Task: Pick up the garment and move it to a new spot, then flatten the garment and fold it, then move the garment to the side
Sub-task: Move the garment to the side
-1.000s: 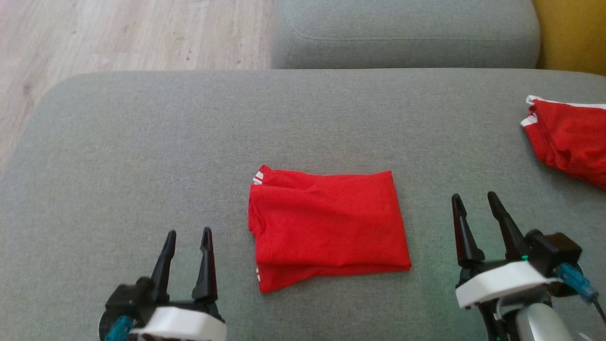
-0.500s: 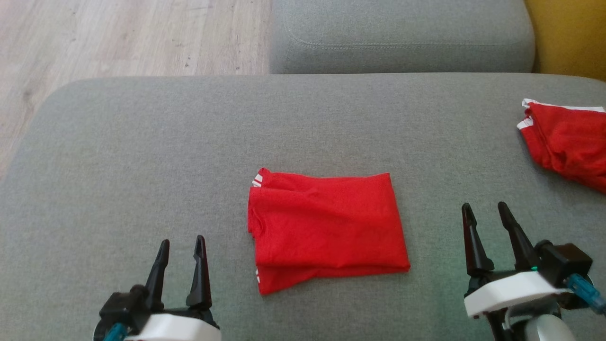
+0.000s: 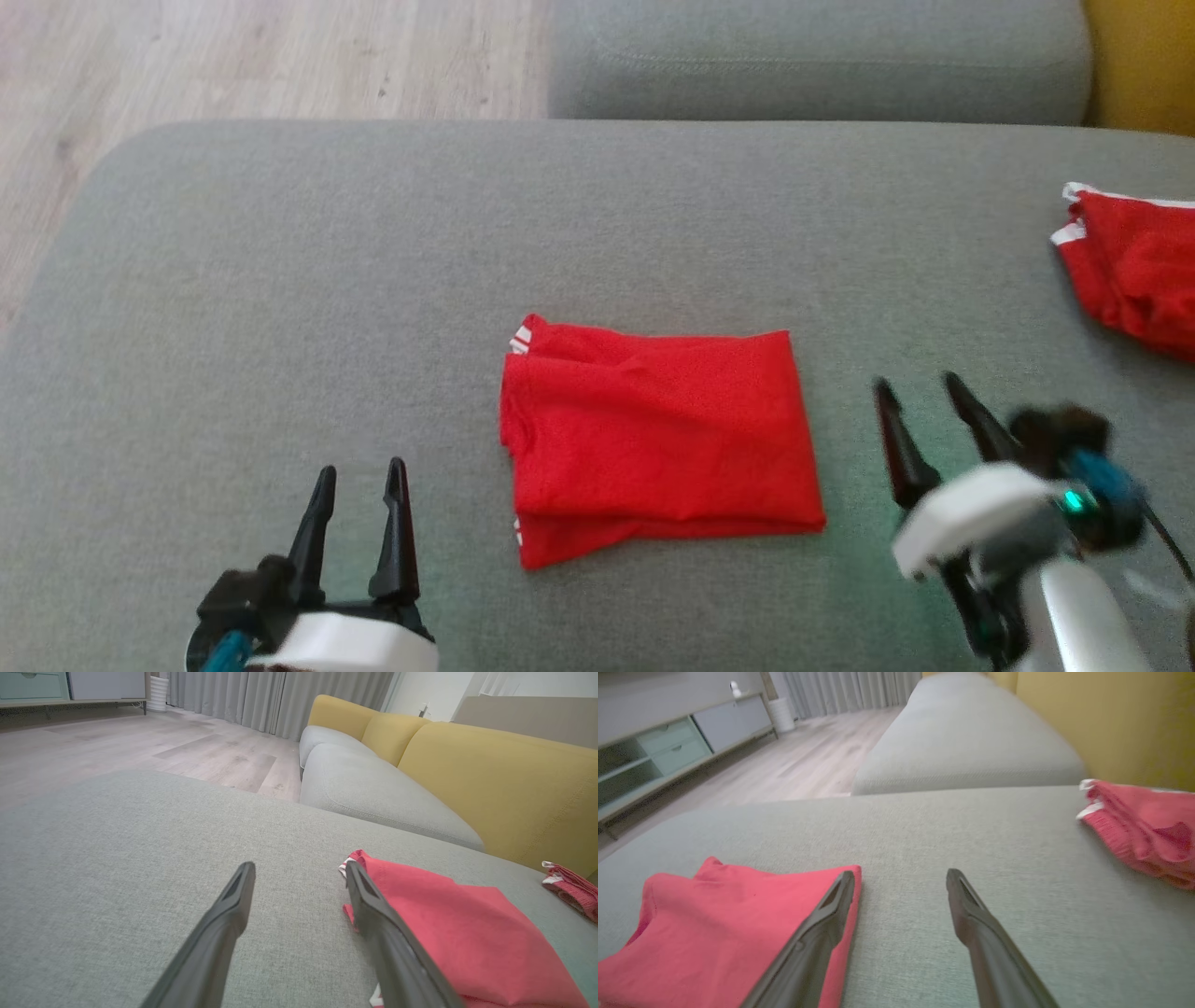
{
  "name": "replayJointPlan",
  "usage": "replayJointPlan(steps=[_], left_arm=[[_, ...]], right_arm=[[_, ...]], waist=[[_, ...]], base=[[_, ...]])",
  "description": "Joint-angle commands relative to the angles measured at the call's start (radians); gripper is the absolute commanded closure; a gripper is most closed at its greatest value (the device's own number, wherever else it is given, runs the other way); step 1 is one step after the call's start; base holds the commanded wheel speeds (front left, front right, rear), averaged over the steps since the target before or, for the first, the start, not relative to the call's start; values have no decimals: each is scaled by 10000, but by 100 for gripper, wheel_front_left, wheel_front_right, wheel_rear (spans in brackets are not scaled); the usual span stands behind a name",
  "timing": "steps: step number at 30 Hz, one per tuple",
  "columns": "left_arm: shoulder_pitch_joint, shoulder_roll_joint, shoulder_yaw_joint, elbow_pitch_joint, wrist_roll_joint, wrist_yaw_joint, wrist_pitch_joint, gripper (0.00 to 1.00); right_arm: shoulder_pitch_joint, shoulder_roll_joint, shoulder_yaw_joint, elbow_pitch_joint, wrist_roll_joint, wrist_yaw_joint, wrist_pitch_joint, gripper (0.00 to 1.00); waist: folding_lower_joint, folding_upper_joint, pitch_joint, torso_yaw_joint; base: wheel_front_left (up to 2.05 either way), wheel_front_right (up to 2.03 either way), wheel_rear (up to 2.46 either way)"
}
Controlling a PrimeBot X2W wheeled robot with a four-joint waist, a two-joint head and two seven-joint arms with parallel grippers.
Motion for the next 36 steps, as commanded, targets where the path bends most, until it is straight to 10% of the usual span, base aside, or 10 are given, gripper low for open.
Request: replayJointPlan(steps=[1,10,21,23,25,26,36], left_arm=[[-571,54,319,-231,40,23,-105,0],[-764,-116,495,-89,111,-51,-126,0],[-835,-347,651,-46,332,-203,-135,0],[-843,-383,699,-23,406,-251,-135,0],[-855,-391,706,-4,429,-278,-136,0],[-872,-396,707,17,453,-310,-136,0],[-1075,-413,564,63,702,-477,-135,0]], right_arm=[[-613,-37,326,-268,-11,-7,238,0],[-1686,-245,536,619,281,-7,3079,0],[-2186,-324,983,1578,1198,-7,3689,0],[-2363,-296,1238,1922,1327,-7,3782,58],[-2425,-291,1312,2022,1338,-7,3772,69],[-2493,-282,1366,2100,1375,-7,3708,100],[-3561,-817,1366,2265,1184,-7,2709,100]], waist=[[-1,0,112,96],[-1,0,650,703],[-1,0,982,1071],[-1,0,1045,1066],[-1,0,1066,1049],[-1,0,1089,1020],[-1,0,1257,-354]], base=[[0,0,0],[0,0,0],[0,0,0],[0,0,0],[0,0,0],[0,0,0],[0,0,0]])
